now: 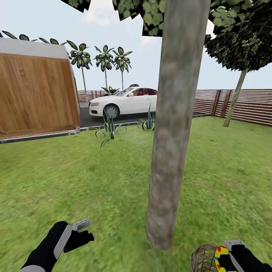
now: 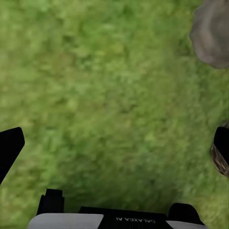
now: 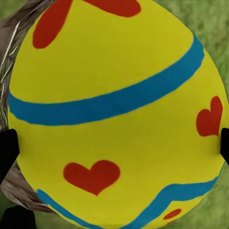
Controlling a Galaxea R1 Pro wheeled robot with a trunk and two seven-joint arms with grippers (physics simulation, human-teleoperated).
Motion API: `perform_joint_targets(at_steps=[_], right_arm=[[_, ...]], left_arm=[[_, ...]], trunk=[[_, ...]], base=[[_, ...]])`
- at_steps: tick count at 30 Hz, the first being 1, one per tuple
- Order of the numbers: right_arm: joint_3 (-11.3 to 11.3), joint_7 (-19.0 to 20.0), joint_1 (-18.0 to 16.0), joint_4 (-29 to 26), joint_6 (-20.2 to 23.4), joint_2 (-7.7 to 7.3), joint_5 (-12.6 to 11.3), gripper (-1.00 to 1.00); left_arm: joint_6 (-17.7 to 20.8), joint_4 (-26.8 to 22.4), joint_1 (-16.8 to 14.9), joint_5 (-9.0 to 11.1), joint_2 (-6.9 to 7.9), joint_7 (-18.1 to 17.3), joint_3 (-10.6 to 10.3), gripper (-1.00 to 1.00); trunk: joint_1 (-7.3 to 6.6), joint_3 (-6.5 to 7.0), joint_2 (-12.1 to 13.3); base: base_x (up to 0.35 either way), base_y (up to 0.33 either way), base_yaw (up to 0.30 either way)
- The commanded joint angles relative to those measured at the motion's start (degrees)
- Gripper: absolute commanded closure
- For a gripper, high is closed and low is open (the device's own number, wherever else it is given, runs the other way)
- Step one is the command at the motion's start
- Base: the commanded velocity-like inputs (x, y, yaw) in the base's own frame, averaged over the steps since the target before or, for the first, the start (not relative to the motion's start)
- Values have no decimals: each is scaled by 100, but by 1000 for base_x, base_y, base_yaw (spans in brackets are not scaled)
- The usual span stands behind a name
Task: Take the three Easter eggs out of the wicker basket on the lawn in the garden, then place them on the lawn next to a single tree (choose any tree) so that all three eggs are next to the same tree and none are left in the basket.
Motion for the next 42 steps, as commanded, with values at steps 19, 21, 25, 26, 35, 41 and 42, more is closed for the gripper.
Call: perform_joint_targets(at_steps=[19, 21, 25, 26, 35, 41, 42], right_arm=[[6, -6, -2, -13, 29, -2, 2, 100], [6, -6, -2, -16, 29, -2, 2, 100], [6, -2, -2, -18, 29, -2, 2, 100], [6, -1, -2, -18, 26, -2, 2, 100], [8, 2, -2, -18, 12, -2, 2, 100], [6, 2, -2, -25, 19, -6, 0, 100], [6, 2, -2, -30, 20, -9, 1, 100]], left_arm=[[26, 1, -3, 45, -15, 32, 7, -100], [26, 2, -3, 45, -15, 34, 7, -100], [26, 3, -3, 45, -15, 35, 7, -100], [26, 3, -3, 45, -17, 33, 7, -100], [23, 120, -3, 45, -24, 31, 7, -100], [17, 152, -3, 45, -24, 31, 7, -100], [17, 152, -3, 45, -24, 31, 7, -100]], trunk=[[-220, 173, 397], [-264, 209, 478], [-352, 281, 638], [-374, 299, 678], [-571, 467, 1039], [-571, 486, 1039], [-571, 490, 1039]], base=[[0, 0, 0], [0, 0, 0], [0, 0, 0], [0, 0, 0], [0, 0, -82], [0, 0, -265], [0, 0, -268]])
